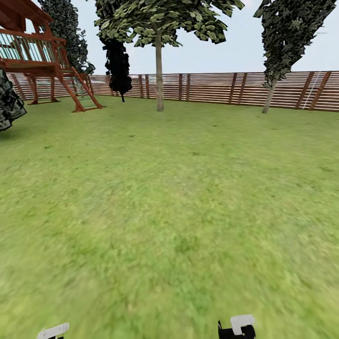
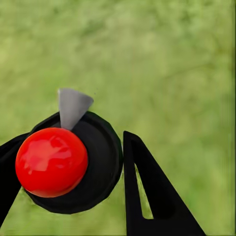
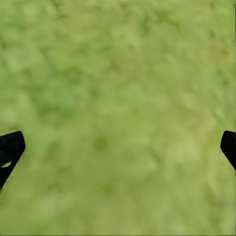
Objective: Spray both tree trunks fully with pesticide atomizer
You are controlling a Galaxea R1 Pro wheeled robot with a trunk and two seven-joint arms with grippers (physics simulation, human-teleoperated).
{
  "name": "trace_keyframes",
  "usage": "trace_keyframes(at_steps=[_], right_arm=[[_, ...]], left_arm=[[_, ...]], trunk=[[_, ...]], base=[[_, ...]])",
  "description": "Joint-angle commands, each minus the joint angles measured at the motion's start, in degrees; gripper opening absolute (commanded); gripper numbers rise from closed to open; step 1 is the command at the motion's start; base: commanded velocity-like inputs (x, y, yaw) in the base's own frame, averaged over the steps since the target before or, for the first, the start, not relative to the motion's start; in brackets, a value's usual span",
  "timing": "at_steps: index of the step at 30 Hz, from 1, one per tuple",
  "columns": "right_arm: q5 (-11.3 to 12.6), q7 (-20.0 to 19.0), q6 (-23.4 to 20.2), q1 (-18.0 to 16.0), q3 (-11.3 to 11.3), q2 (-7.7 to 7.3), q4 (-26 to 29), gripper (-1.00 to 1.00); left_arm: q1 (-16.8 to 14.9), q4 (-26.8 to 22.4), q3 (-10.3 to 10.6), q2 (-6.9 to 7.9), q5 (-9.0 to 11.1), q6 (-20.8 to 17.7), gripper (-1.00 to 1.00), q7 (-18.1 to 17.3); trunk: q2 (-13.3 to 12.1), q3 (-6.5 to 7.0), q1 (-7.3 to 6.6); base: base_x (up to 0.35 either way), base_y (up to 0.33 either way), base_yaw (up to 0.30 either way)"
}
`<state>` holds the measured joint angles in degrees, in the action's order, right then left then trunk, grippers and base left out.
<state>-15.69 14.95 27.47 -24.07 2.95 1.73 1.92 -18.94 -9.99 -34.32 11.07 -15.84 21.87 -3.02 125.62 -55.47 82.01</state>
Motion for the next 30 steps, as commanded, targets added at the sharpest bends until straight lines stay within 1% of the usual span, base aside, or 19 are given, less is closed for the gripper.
trace_keyframes(at_steps=[1,4,10,13,25,30], right_arm=[[-0.6,0.3,0.3,-0.1,0.4,-0.19,0.9,1.0],[-0.7,0.4,0.6,-0.1,0.3,-0.42,4.2,1.0],[-0.9,0.2,0.7,-0.1,0.0,-0.03,6.0,1.0],[-1.1,0.1,0.7,-0.1,-0.1,-0.48,5.7,1.0],[-0.9,0.3,0.6,-0.1,-0.1,-0.58,5.5,1.0],[-0.7,0.3,0.7,-0.1,0.0,-0.4,3.2,1.0]], left_arm=[[0.0,0.1,-0.5,-0.04,-0.3,0.2,-1.0,-0.3],[0.0,0.1,-0.5,-0.08,-0.3,0.2,-1.0,-0.3],[0.0,0.2,-0.5,-0.09,-0.3,0.2,-1.0,-0.3],[0.0,0.5,-0.5,-0.09,-0.3,0.2,-1.0,-0.3],[0.0,0.6,-0.5,-0.09,-0.3,0.2,-1.0,-0.3],[0.0,0.6,-0.5,-0.03,-0.3,0.2,-1.0,-0.3]], trunk=[[0.0,-0.05,0.03],[0.0,-0.05,0.03],[0.0,-0.05,0.03],[0.0,-0.05,0.03],[0.0,-0.05,0.03],[0.0,-0.05,0.03]], base=[[0.338,0.0,0.0],[0.338,0.0,0.0],[0.338,0.0,0.0],[0.338,0.0,0.0],[0.338,0.0,0.0],[0.338,0.0,0.0]])
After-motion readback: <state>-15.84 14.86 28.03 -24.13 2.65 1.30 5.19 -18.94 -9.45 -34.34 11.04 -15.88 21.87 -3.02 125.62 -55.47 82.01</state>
